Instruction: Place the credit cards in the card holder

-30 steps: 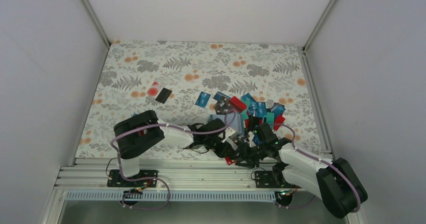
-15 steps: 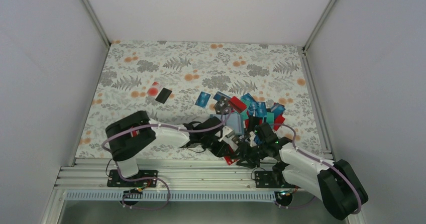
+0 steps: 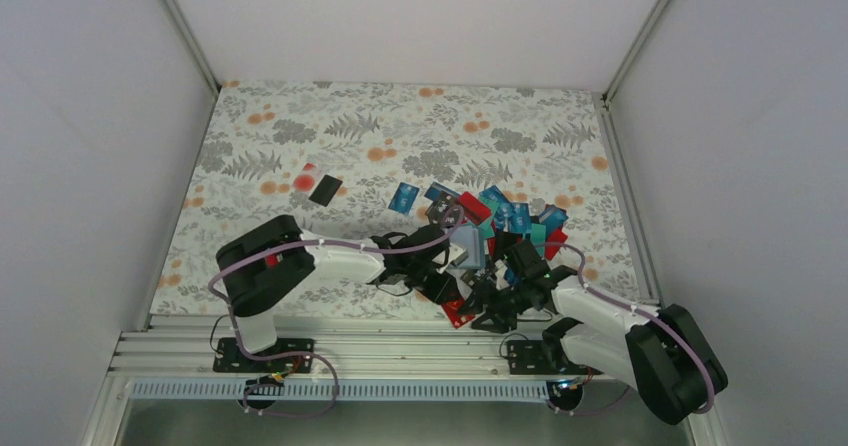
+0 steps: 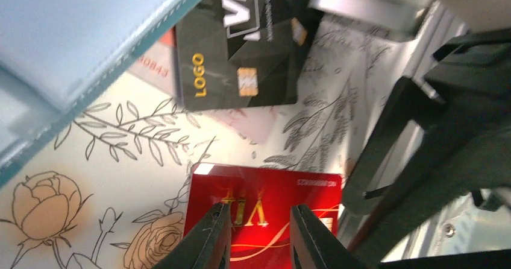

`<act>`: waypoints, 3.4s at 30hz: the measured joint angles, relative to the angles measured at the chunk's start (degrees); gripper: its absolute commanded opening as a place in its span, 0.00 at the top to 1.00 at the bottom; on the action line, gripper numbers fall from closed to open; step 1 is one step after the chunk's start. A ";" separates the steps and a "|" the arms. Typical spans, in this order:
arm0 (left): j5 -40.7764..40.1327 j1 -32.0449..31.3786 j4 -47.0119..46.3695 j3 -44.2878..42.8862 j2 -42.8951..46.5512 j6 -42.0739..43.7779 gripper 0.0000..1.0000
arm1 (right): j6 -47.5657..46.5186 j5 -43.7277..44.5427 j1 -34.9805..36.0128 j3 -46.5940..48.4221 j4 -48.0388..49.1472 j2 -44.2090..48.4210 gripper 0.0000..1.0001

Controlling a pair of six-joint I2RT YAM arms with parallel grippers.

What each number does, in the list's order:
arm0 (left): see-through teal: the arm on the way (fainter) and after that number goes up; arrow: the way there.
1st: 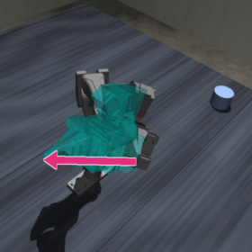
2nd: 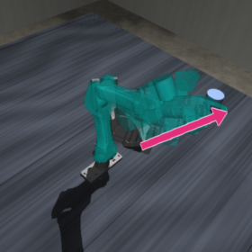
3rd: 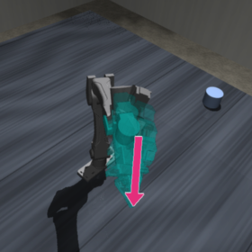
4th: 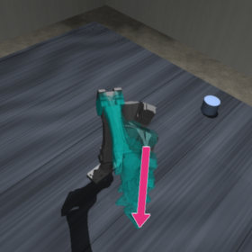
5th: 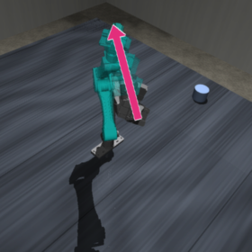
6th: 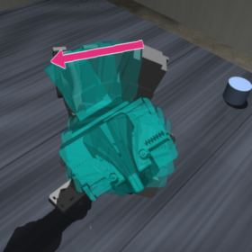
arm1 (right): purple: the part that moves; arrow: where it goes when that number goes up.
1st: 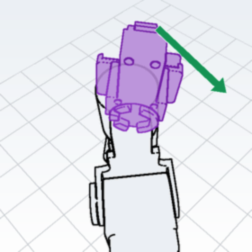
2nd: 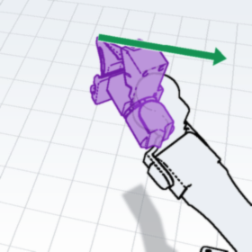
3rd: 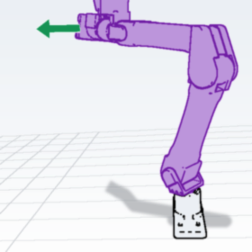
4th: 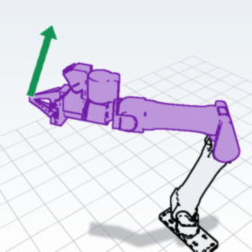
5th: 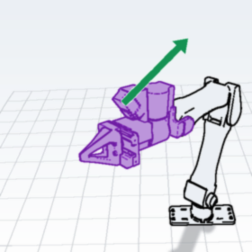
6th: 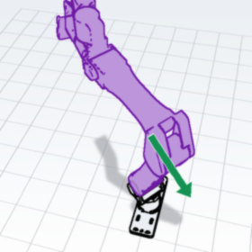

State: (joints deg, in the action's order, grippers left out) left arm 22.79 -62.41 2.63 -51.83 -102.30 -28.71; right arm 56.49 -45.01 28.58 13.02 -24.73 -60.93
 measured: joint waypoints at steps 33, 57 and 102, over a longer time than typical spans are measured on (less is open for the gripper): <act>-1.03 0.85 3.39 -0.44 5.25 -0.39 0.74 | -7.98 -0.17 0.00 2.73 -3.78 -5.40 0.42; 1.90 0.85 -3.21 2.10 -1.46 -0.50 0.74 | -9.49 -0.48 0.02 2.93 -3.56 -6.12 0.48; 7.54 0.81 -10.99 5.38 -2.40 -5.31 0.75 | -3.06 10.95 -2.01 7.26 -6.60 7.08 0.74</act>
State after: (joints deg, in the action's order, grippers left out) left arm 30.33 -61.60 -8.36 -46.46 -104.71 -34.02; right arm 53.43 -34.06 26.57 20.27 -31.33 -53.84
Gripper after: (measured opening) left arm 0.252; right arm 0.306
